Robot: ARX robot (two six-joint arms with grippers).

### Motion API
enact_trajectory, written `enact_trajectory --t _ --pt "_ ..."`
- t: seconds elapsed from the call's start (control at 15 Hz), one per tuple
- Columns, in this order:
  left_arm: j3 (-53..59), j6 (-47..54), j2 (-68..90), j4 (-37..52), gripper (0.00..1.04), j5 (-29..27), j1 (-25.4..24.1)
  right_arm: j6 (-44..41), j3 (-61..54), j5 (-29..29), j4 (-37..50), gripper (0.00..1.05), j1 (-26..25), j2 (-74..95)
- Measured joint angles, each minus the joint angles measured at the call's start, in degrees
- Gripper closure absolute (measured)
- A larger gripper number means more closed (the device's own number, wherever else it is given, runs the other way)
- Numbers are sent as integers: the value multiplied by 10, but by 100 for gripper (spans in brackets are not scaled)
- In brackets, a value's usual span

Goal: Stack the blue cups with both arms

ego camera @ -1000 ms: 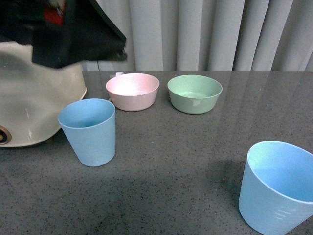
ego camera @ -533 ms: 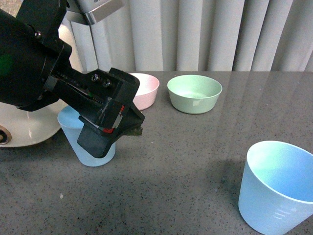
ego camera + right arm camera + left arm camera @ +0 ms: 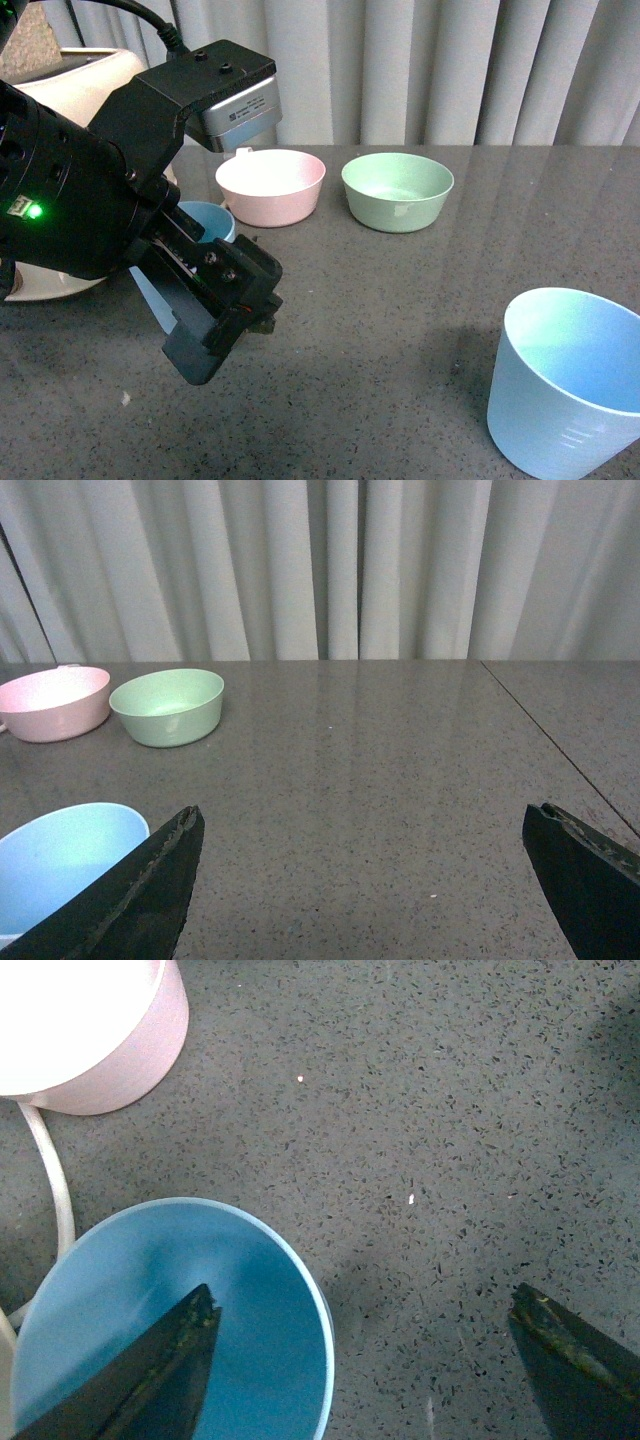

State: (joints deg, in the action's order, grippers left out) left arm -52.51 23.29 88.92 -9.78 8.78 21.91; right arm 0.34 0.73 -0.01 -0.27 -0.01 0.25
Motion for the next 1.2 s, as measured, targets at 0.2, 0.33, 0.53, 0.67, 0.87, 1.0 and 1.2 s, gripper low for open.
enact_trajectory --t 0.2,0.33,0.53,0.67,0.87,1.0,1.2 --pt "0 8 0 -5 45 3 -3 0 0 0 0 7 0 0" --pt "0 9 0 -5 65 3 -4 0 0 0 0 7 0 0" --pt "0 12 -9 -13 97 5 -4 0 0 0 0 7 0 0" --pt "0 16 -30 -26 103 11 -2 0 0 0 0 7 0 0" --pt "-26 34 -52 -35 103 21 17 0 0 0 0 7 0 0" --pt "-47 59 -57 -53 103 41 37 0 0 0 0 7 0 0" --pt "-49 111 -56 -76 103 71 71 0 0 0 0 7 0 0"
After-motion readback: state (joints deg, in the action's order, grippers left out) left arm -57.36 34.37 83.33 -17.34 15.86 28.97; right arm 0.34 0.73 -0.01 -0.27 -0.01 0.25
